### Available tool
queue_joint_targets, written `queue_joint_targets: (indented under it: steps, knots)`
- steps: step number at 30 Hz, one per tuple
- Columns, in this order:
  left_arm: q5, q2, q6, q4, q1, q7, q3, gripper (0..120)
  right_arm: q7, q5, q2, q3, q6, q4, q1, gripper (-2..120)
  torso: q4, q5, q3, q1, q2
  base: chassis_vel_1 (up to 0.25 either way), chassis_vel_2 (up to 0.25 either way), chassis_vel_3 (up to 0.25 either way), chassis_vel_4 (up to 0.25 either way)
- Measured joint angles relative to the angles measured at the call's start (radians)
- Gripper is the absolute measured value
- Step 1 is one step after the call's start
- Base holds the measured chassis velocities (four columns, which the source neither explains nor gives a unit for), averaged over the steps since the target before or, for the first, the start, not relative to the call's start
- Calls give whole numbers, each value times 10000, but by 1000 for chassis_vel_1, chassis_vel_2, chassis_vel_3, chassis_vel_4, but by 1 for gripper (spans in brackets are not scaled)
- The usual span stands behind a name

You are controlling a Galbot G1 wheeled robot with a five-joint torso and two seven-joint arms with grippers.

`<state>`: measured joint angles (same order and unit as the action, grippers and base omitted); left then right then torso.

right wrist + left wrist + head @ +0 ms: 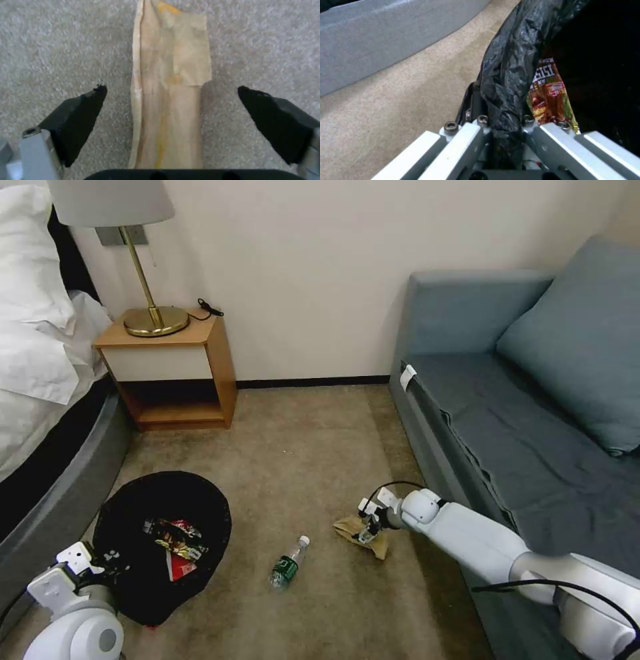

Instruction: Pick up the trash bin, then pick up the garbage on the floor and place it into the trash bin.

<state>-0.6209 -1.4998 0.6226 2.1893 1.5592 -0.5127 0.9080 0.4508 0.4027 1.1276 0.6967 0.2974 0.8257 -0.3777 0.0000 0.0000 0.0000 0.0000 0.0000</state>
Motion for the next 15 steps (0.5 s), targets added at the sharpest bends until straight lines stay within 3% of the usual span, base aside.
queue_joint_targets:
  steps: [8,10,12,15]
  knots:
    - [58,32,-17,-32,-32,25,2,1,30,-126,32,-109,-529,-305,-222,68,0,0,-1,0,0,0,0,0,0]
    - [61,34,-18,-34,-33,26,1,1,46,-136,32,-116,-552,-320,-234,67,0,0,0,0,0,0,0,0,0]
    - [98,40,-22,-47,-39,33,-10,1,94,-209,30,-157,-683,-362,-302,54,-1,0,0,0,0,0,0,0,0]
    - [127,41,-24,-67,-46,36,-24,1,95,-220,26,-166,-780,-363,-319,45,-1,0,0,0,0,0,0,0,0]
